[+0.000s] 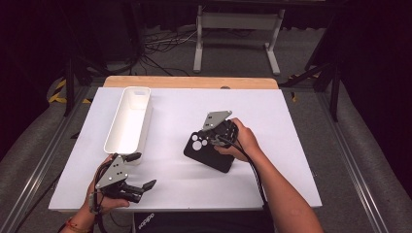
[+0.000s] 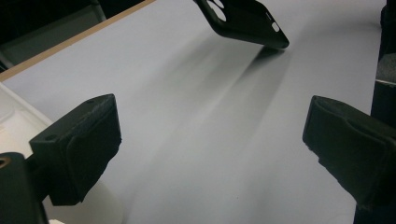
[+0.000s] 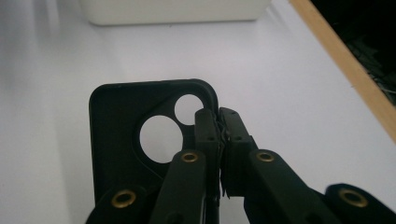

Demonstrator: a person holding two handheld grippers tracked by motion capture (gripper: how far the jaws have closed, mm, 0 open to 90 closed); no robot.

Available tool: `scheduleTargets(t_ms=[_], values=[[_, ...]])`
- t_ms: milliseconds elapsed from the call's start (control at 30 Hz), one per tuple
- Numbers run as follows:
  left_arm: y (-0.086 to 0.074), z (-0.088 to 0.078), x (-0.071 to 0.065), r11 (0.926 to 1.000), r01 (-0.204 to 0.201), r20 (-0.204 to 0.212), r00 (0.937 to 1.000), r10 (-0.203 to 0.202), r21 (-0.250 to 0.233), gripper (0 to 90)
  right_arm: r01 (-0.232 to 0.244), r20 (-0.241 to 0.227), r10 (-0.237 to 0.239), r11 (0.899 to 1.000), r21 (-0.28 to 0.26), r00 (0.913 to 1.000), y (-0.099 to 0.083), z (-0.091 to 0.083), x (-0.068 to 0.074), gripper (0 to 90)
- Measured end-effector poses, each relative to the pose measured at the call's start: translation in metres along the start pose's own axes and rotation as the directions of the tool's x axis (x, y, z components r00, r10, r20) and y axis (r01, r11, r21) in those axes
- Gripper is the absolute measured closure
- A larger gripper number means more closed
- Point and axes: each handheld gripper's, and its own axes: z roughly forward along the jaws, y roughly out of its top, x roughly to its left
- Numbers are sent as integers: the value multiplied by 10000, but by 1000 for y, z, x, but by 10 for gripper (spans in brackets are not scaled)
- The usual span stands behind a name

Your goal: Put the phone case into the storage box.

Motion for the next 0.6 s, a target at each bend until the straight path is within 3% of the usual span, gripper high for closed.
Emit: scheduleTargets(t_ms=[133,267,300,600], values=[[0,1,0,10000,-43,24,10000,43,-26,51,-232,211,248,9973,-702,9995,-1,-12,-2,883],[1,1,0,10000,-42,23,10000,42,12,51,-268,450,317,9941,-1047,9985,0,-17,-3,883],[1,1,0,10000,4,25,10000,-4,-8,52,-364,604,449,9901,-1359,9972,1,-20,-3,884],[1,2,0,9999,66,-7,10000,-66,-104,56,-582,813,771,9753,-2129,9937,3,-23,-2,883]])
